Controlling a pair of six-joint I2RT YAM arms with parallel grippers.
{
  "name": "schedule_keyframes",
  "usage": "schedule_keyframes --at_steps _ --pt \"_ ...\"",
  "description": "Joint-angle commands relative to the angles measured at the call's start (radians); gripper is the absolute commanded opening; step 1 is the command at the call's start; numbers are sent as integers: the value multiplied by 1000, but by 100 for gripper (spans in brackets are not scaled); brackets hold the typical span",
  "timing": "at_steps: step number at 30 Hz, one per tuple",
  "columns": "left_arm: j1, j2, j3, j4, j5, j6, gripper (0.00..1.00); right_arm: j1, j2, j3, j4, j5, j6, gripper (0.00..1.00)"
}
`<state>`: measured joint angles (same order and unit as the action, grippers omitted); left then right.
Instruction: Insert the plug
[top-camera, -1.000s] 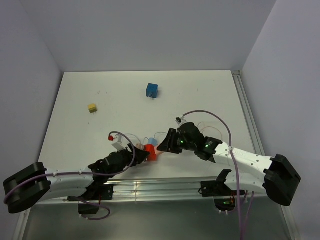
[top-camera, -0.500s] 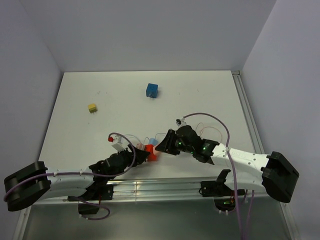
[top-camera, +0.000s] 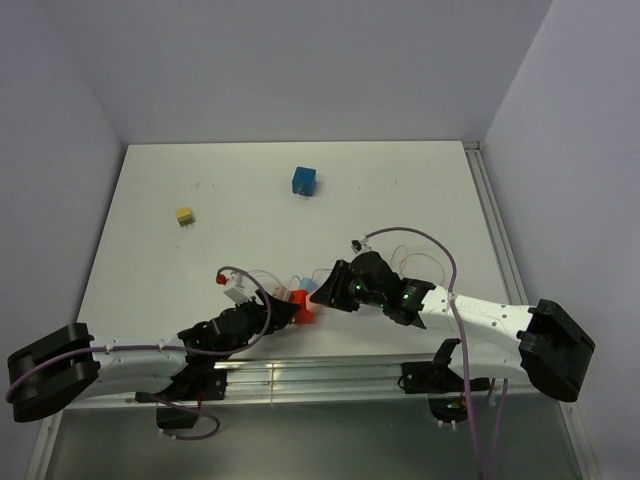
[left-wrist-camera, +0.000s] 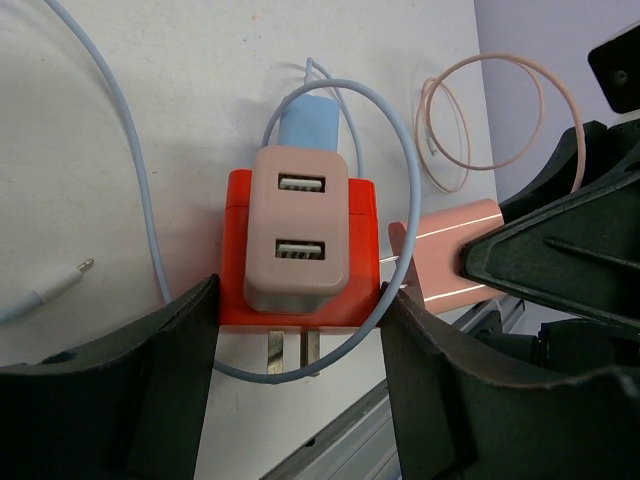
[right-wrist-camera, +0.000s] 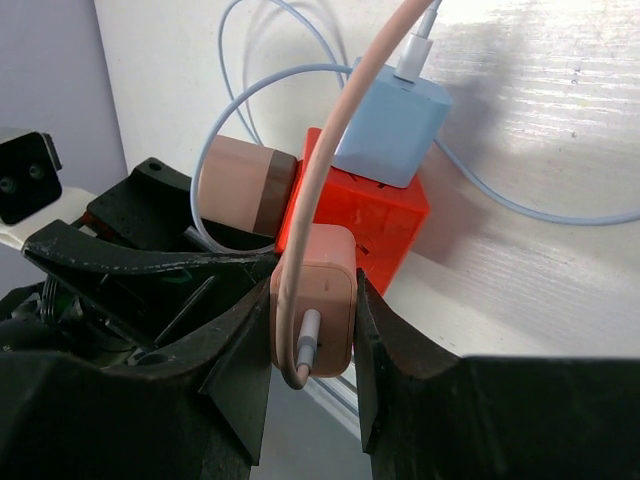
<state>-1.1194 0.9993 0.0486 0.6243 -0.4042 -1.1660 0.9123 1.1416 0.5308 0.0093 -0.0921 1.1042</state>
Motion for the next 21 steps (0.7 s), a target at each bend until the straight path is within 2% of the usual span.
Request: schedule_keyframes --at_steps 1,16,21 --pt "-10 7 -78 89 -31 -12 0 8 7 -14 44 28 13 0" --pt "-59 110 -61 112 -82 -46 1 11 0 -37 69 43 36 0" --pt "-74 105 -65 106 -102 -60 0 11 -46 -40 67 69 23 0"
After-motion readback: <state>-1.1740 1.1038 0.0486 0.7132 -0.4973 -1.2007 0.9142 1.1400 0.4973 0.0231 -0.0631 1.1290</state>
